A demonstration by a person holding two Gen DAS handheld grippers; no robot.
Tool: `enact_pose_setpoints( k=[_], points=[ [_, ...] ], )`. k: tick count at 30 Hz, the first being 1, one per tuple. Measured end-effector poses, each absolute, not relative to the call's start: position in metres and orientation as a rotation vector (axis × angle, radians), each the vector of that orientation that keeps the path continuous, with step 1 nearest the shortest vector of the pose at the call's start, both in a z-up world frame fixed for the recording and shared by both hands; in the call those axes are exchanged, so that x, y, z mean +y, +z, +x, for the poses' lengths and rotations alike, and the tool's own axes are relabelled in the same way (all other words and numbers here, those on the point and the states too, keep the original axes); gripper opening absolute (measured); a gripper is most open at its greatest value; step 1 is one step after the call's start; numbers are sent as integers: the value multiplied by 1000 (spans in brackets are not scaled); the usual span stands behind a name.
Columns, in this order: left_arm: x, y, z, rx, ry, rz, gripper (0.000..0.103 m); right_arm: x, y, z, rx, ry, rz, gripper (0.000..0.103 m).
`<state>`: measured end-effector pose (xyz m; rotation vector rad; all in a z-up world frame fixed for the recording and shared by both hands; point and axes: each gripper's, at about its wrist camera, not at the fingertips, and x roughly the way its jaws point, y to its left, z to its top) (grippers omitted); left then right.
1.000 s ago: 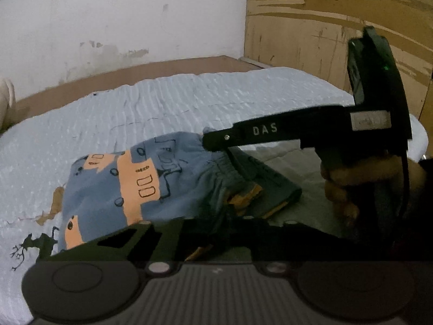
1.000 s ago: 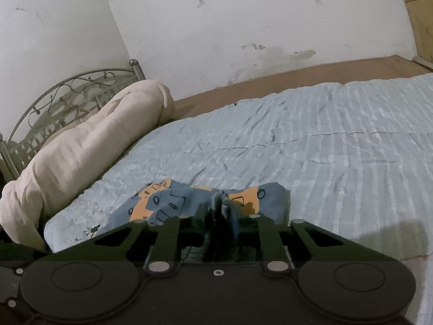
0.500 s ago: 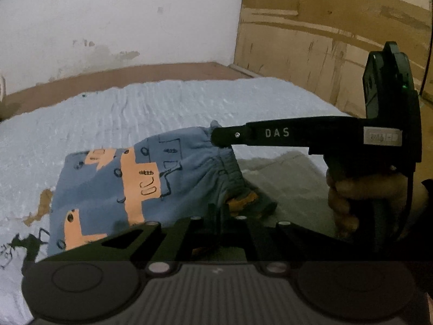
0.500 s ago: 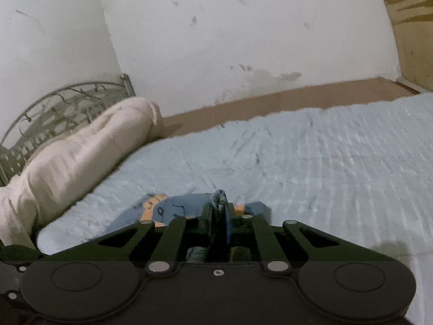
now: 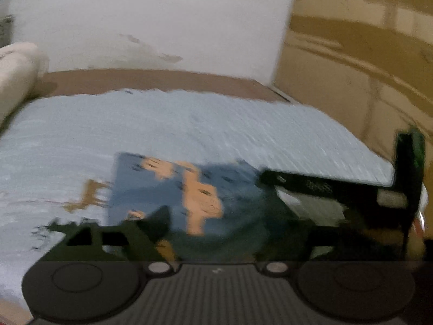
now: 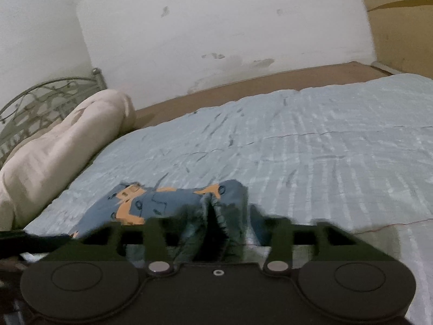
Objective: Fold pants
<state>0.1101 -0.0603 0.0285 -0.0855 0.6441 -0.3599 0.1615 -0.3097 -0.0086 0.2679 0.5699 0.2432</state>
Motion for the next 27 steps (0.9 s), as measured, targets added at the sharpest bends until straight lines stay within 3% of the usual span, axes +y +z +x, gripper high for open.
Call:
enact_pose_setpoints(
  k=[5,21,27],
  points=[
    [-32,29,129,642,-167,-105,100,-299,-5,161,546,170,246,102],
    [-16,-14,187,748,-51,-95,102,-235,-20,194,546,105,-74,102],
    [-8,-37,188,786,-60,-146,103,-254,-42,203,591,74,49,102]
  ],
)
